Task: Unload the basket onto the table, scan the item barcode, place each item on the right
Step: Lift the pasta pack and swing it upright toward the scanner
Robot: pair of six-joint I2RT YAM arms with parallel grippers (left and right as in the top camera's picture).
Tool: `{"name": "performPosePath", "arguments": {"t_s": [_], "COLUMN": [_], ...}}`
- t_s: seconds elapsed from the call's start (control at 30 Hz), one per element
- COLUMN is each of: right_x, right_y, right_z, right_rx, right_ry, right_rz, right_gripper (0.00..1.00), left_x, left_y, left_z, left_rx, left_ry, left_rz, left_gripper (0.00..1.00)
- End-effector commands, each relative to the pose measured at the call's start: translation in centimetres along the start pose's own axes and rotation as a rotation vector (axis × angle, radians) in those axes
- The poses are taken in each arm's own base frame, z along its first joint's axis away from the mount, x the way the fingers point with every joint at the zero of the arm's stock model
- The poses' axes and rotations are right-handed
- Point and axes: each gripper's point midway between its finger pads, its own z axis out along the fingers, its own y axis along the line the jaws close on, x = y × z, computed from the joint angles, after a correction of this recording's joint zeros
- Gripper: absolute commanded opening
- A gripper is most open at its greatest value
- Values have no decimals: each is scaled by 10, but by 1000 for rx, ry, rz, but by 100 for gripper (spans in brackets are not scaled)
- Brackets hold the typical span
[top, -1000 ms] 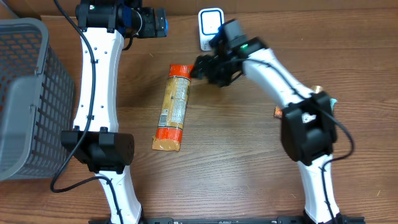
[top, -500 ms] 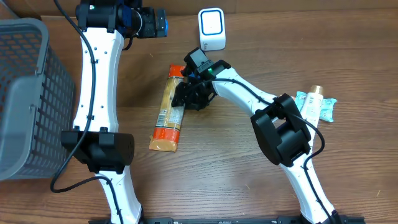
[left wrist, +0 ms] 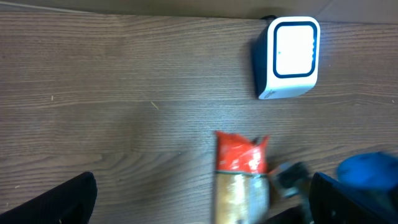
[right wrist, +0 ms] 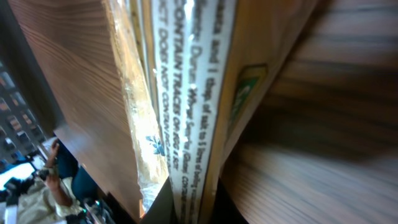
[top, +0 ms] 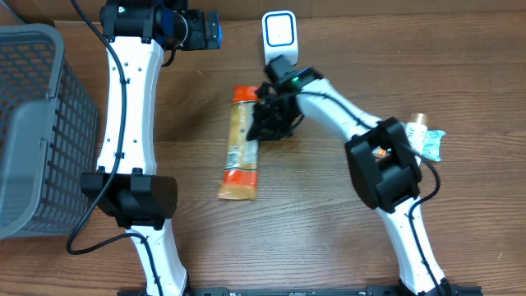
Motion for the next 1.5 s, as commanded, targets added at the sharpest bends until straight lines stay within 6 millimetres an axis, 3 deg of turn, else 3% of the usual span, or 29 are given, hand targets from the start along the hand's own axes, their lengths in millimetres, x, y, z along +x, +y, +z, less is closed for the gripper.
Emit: {"name": "performPosePath", "arguments": {"t_s": [0.0, 0.13, 0.27, 0.4, 0.57, 0.7, 0.73, 0.8, 0.87, 1.07, 1.13, 1.3, 1.33, 1.4, 1.47], "right_x": [-25, -28, -19, 0, 6, 7, 4, 2, 1, -12, -19, -28, -29, -31, -30], "right_y": [-9, -22, -27, -32, -44, -58, -64, -66, -67, -62, -60, -80, -83, -84, -81], "right_z": [-37, -51, -49, -24, 14, 25, 21, 18, 17, 17, 16, 18, 19, 22, 24], "right_rx": [-61, -86, -75, -59, -49, -38, -41, -43, -44, -69, -80, 41, 67, 92, 91], "right_ry": [-61, -64, -26, 40, 34, 20, 11, 5, 4, -41, -67, -147, -164, -184, -180], "right_rz": [-133, -87, -45, 59, 210, 323, 340, 362, 364, 328, 314, 373, 383, 380, 372], "right_gripper": [10, 42, 67, 71, 70, 46, 31, 28, 28, 56, 60, 64, 62, 46, 20], "left_x": [-1, -1, -1, -1, -1, -1, -1, -1, -1, -1, -1, -1, -1, -1, -1], "left_y": [0, 0, 0, 0, 0, 0, 0, 0, 0, 0, 0, 0, 0, 0, 0], "left_z": [0, 0, 0, 0, 0, 0, 0, 0, 0, 0, 0, 0, 0, 0, 0], "left_rx": [-2, -2, -2, -2, -2, -2, -2, -2, -2, -2, -2, -2, -2, -2, -2], "left_ry": [-4, -4, -5, -5, -4, -5, -4, -4, -5, -4, -4, -4, -4, -4, -5], "left_rz": [12, 12, 12, 12, 12, 12, 12, 12, 12, 12, 12, 12, 12, 12, 12], "left_gripper": [100, 100, 100, 100, 100, 100, 100, 100, 100, 100, 100, 100, 100, 100, 100]}}
